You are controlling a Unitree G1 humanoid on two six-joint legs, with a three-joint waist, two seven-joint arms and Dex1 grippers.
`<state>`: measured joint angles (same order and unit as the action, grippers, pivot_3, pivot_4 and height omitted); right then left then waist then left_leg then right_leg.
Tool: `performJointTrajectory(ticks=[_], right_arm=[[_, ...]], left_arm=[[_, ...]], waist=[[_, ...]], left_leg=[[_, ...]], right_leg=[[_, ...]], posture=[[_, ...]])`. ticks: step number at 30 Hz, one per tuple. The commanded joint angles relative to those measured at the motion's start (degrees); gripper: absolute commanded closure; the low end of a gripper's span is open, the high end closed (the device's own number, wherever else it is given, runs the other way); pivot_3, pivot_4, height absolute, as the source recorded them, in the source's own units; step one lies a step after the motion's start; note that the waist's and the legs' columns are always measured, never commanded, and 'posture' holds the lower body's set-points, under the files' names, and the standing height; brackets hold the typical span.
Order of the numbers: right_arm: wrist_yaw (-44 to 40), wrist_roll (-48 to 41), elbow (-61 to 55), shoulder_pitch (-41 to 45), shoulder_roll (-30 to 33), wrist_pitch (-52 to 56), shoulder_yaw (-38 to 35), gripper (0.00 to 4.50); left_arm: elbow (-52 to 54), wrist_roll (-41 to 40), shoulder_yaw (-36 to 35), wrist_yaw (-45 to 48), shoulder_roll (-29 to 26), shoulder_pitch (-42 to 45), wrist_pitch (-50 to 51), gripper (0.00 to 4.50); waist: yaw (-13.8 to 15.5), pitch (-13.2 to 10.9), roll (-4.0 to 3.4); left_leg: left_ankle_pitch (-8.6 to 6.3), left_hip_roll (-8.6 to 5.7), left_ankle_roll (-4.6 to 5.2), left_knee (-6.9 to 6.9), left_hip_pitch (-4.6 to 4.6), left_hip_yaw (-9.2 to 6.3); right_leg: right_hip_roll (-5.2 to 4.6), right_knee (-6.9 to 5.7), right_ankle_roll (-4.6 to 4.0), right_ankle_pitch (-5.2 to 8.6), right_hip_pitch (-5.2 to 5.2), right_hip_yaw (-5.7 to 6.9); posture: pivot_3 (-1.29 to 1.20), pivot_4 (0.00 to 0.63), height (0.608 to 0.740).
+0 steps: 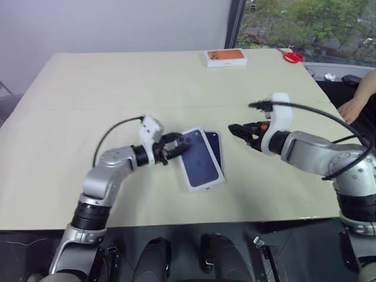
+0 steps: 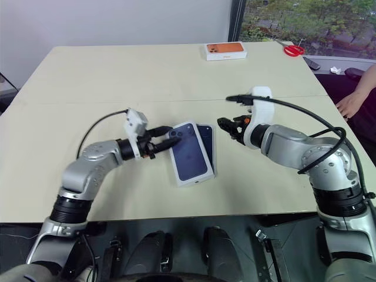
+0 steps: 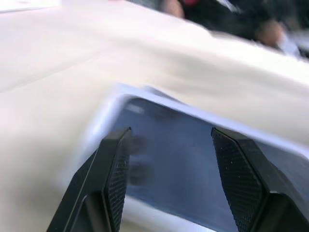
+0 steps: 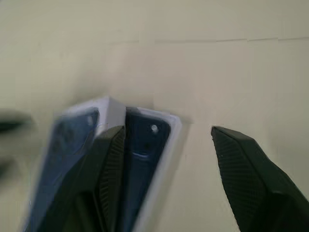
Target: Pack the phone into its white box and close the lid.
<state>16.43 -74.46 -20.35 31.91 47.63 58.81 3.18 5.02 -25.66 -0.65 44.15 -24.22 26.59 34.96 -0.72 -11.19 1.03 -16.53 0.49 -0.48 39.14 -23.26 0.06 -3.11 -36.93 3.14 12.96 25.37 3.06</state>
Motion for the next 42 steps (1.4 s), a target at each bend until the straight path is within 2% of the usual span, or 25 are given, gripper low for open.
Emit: performJointTrajectory(ticks=[1, 3, 4, 6, 10, 18, 22, 25, 29, 35, 42], right_arm=[[-8.9, 8.4, -4.9, -0.7, 2.5, 0.0, 2.0, 3.28], [-13.0, 11.9, -6.7, -1.2, 3.1, 0.2, 3.4, 4.25], [-14.4, 13.3, -7.1, -1.4, 3.0, 0.2, 3.7, 4.50], [-16.9, 16.3, -8.0, -1.5, 2.9, 0.5, 4.5, 4.50], [-20.4, 22.0, -9.7, -1.1, 1.6, 1.8, 8.1, 4.50], [-22.7, 29.7, -8.8, -0.8, -4.1, 6.2, 10.8, 4.50], [-23.0, 31.5, -9.6, -1.1, -7.2, 8.7, 10.1, 4.50], [-23.8, 33.0, -10.4, -1.5, -8.1, 10.0, 9.4, 4.50], [-24.7, 34.4, -11.8, -2.5, -8.3, 11.9, 7.8, 4.50], [-26.0, 35.9, -13.6, -3.8, -7.9, 14.3, 5.1, 4.50], [-27.2, 38.3, -13.9, -4.9, -8.3, 15.3, 4.2, 4.50]], left_arm=[[0.8, -0.7, -3.5, 0.4, -4.3, -1.1, 1.4, 2.26], [1.7, -0.1, -2.8, 3.9, -9.0, -3.4, 1.4, 3.00], [2.1, -0.2, -2.2, 4.9, -10.4, -4.0, 1.9, 3.57], [3.0, -0.5, -0.9, 6.7, -12.6, -5.0, 2.9, 4.45], [5.6, 3.4, 6.3, 8.6, -16.0, -6.4, 4.1, 4.45], [8.0, 8.7, 15.8, 3.3, -10.7, -2.9, 7.3, 4.45], [7.5, 6.8, 15.1, 0.4, -4.2, -0.6, 9.3, 4.45], [7.2, 6.9, 14.4, -0.9, -1.8, -0.1, 9.9, 4.45], [4.4, 6.1, 11.8, -5.4, 4.6, 1.4, 10.5, 4.45], [2.6, 6.6, 10.9, -7.1, 7.7, 2.9, 9.8, 4.45], [1.9, 6.5, 10.8, -6.4, 8.5, 3.7, 9.8, 4.45]], waist=[[0.1, 0.0, 0.00], [0.0, 0.0, 0.00], [0.0, 0.0, 0.00], [0.3, 0.0, 0.01], [1.1, 0.0, 0.01], [1.5, 0.0, 0.02], [1.5, 0.0, 0.02], [1.4, 0.0, 0.03], [1.5, 0.0, 0.03], [1.5, 0.0, 0.03], [1.4, 0.0, 0.03]], left_leg=[[-0.01, 0.00, 0.01, 0.00, 0.00, 0.01], [-0.01, 0.00, 0.01, 0.00, 0.00, 0.01], [-0.01, 0.00, 0.01, 0.00, 0.00, 0.03], [-0.01, -0.02, 0.01, 0.00, -0.01, 0.03], [-0.01, -0.07, 0.01, 0.03, -0.03, 0.03], [-0.01, -0.14, 0.01, 0.03, -0.11, 0.03], [-0.01, -0.13, 0.01, 0.04, -0.09, 0.01], [-0.01, -0.14, 0.01, 0.04, -0.08, 0.00], [-0.01, -0.14, 0.01, 0.06, -0.06, -0.01], [-0.01, -0.15, 0.01, 0.07, -0.06, -0.01], [-0.01, -0.15, 0.01, 0.06, -0.04, -0.01]], right_leg=[[0.01, 0.00, 0.00, 0.00, 0.00, 0.00], [0.00, 0.03, 0.00, 0.00, 0.00, -0.01], [0.00, 0.05, -0.01, 0.00, 0.00, -0.01], [-0.04, 0.05, -0.02, 0.00, 0.00, -0.01], [-0.11, 0.16, -0.03, 0.01, -0.03, 0.00], [-0.20, 0.30, -0.03, -0.01, -0.06, 0.00], [-0.17, 0.27, -0.02, -0.02, -0.07, 0.01], [-0.16, 0.24, -0.02, -0.02, -0.07, 0.02], [-0.16, 0.20, -0.02, -0.02, -0.08, 0.03], [-0.16, 0.20, -0.02, -0.02, -0.09, 0.03], [-0.15, 0.14, -0.02, -0.02, -0.09, 0.03]], posture=[[0.00, 0.150, 0.740], [0.00, 0.150, 0.740], [0.00, 0.150, 0.740], [0.00, 0.150, 0.740], [0.00, 0.150, 0.740], [0.00, 0.150, 0.740], [0.00, 0.150, 0.740], [0.00, 0.150, 0.740], [0.00, 0.150, 0.740], [0.00, 0.150, 0.740], [0.00, 0.150, 0.740]])
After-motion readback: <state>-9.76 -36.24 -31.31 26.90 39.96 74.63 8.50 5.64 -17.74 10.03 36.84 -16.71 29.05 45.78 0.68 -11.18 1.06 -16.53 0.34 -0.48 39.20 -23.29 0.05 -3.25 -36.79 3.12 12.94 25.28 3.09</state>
